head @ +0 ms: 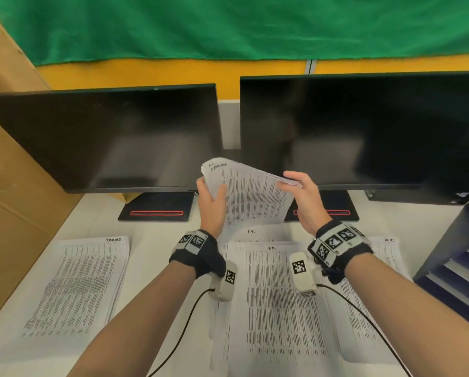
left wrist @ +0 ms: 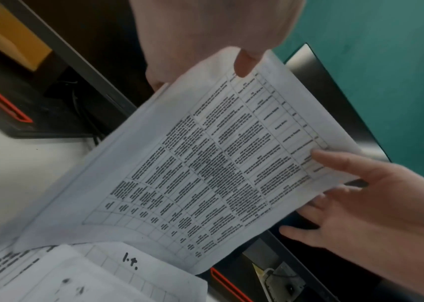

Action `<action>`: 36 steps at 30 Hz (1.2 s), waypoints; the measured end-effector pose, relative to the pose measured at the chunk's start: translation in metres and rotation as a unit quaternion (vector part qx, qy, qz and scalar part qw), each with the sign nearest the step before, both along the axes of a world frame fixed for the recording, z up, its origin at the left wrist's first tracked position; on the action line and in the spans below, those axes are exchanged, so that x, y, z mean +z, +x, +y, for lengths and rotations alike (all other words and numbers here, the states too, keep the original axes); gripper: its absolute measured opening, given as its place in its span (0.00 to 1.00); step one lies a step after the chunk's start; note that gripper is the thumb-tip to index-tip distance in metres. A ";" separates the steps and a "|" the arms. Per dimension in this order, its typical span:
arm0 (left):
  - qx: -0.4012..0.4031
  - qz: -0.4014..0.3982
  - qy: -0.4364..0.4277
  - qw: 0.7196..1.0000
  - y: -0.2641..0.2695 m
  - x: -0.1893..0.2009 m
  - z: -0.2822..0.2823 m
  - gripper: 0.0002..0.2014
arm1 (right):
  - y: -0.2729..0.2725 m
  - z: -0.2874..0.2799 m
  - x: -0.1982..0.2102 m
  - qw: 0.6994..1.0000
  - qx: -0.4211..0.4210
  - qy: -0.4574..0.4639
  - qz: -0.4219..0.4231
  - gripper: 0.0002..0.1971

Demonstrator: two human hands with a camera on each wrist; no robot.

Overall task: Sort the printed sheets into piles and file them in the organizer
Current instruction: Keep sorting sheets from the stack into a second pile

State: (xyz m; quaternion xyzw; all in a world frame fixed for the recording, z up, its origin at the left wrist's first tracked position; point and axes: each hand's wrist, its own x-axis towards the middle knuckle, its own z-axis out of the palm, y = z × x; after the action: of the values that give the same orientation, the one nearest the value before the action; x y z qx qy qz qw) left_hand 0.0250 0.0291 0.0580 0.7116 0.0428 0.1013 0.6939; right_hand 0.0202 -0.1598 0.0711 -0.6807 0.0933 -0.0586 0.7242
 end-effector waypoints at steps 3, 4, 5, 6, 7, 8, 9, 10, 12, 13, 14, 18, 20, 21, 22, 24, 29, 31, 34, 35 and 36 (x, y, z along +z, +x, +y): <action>0.006 0.018 -0.006 1.000 0.008 -0.004 0.005 0.13 | 0.007 0.003 -0.004 0.999 0.011 0.036 0.001 0.15; 0.006 0.021 -0.006 1.000 0.009 -0.004 0.005 0.11 | 0.008 0.004 -0.003 0.999 0.021 0.030 -0.005 0.14; 0.008 0.023 -0.009 1.000 0.009 -0.003 0.006 0.10 | 0.009 0.005 -0.002 0.999 0.027 0.022 -0.010 0.14; 0.012 0.022 -0.014 1.000 0.010 -0.003 0.006 0.10 | 0.010 0.006 -0.002 0.999 0.029 0.019 -0.014 0.14; 0.018 0.020 -0.020 0.999 0.009 -0.002 0.005 0.10 | 0.011 0.008 -0.002 0.999 0.027 0.022 -0.016 0.14; 0.023 0.015 -0.023 0.999 0.010 -0.002 0.005 0.10 | 0.012 0.009 -0.002 0.999 0.024 0.026 -0.017 0.14; 0.024 0.010 -0.025 0.999 0.009 -0.002 0.005 0.09 | 0.012 0.010 -0.002 0.999 0.018 0.030 -0.016 0.14; 0.023 0.004 -0.028 0.999 0.009 -0.002 0.005 0.07 | 0.013 0.011 -0.002 0.999 0.010 0.030 -0.015 0.14; 0.024 0.004 -0.046 0.999 0.009 0.000 0.006 0.05 | 0.015 0.011 -0.003 1.000 -0.010 0.007 -0.022 0.12; 0.029 0.009 -0.061 0.998 0.010 0.003 0.007 0.05 | 0.015 0.011 -0.003 0.999 -0.017 -0.011 -0.028 0.11; 0.038 0.015 -0.070 0.997 0.012 0.006 0.008 0.05 | 0.016 0.012 -0.004 0.999 -0.021 -0.025 -0.030 0.09; 0.074 0.038 -0.082 0.993 0.022 0.029 0.005 0.20 | 0.016 0.012 -0.006 0.998 -0.001 -0.057 -0.032 0.09; 0.097 0.058 -0.068 0.991 0.028 0.034 0.005 0.24 | 0.014 0.011 -0.005 0.997 0.006 -0.063 -0.038 0.10; 0.107 0.066 -0.057 0.990 0.032 0.033 0.006 0.24 | 0.013 0.011 -0.004 0.997 0.007 -0.065 -0.042 0.10; 0.114 0.072 -0.047 0.990 0.034 0.032 0.007 0.23 | 0.012 0.010 -0.004 0.997 0.010 -0.064 -0.046 0.11; 0.122 0.077 -0.036 0.989 0.038 0.029 0.009 0.20 | 0.010 0.008 -0.003 0.997 0.020 -0.050 -0.053 0.12; 0.106 0.038 -0.038 0.993 0.036 0.029 0.009 0.13 | 0.010 0.011 -0.005 0.997 0.020 -0.044 -0.057 0.12; 0.098 0.016 -0.034 0.995 0.033 0.028 0.008 0.12 | 0.010 0.013 -0.006 0.998 0.014 -0.035 -0.049 0.12; 0.066 -0.027 0.008 0.997 0.026 0.021 0.007 0.13 | 0.012 0.014 -0.008 0.999 0.017 -0.019 -0.034 0.09; 0.056 -0.042 0.038 0.997 0.024 0.016 0.008 0.16 | 0.012 0.015 -0.009 0.999 0.019 -0.021 -0.026 0.09; 0.048 -0.049 0.064 0.996 0.023 0.009 0.009 0.19 | 0.013 0.015 -0.011 0.999 0.021 -0.032 -0.017 0.10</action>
State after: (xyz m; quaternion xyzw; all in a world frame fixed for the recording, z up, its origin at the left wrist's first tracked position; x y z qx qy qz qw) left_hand 0.0480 0.0381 0.0671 0.7460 0.0361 0.1721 0.6424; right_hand 0.0334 -0.1445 0.0598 -0.7040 0.0651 -0.0578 0.7048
